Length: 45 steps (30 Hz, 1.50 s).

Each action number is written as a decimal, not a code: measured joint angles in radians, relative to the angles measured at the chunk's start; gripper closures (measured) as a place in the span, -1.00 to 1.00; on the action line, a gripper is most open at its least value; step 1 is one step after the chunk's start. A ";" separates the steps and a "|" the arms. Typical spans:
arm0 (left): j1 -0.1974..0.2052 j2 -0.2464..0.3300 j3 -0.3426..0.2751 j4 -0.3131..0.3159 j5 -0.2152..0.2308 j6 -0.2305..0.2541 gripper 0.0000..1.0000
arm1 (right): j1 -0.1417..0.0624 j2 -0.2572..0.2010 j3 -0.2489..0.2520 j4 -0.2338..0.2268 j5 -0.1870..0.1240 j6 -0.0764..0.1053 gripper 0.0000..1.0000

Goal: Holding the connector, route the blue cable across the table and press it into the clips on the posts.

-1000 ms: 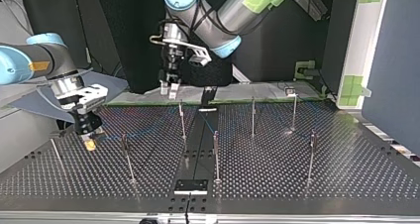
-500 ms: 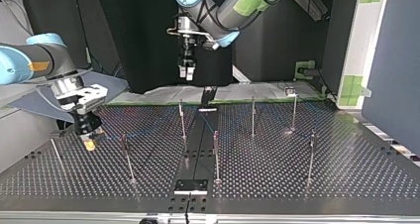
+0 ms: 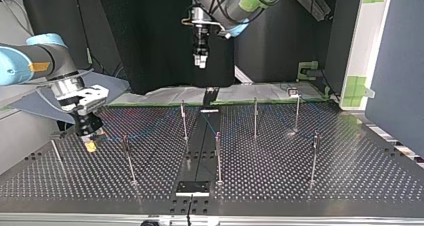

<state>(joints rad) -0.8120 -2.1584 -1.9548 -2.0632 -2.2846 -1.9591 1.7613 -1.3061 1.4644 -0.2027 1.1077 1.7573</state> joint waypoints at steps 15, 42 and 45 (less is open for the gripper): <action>0.000 -0.001 -0.138 -0.075 0.013 0.054 -1.00 | 0.000 0.001 0.000 0.002 0.000 0.000 1.00; 0.001 -0.002 -0.263 0.078 0.014 0.071 -1.00 | 0.000 0.001 0.000 0.009 -0.001 0.004 1.00; 0.003 -0.002 -0.240 0.086 0.015 0.071 -1.00 | 0.000 0.001 0.000 0.011 -0.002 0.005 1.00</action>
<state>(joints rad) -0.8085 -2.1601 -2.1945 -1.9773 -2.2700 -1.8883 1.7616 -1.3049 1.4644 -0.1921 1.1062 1.7625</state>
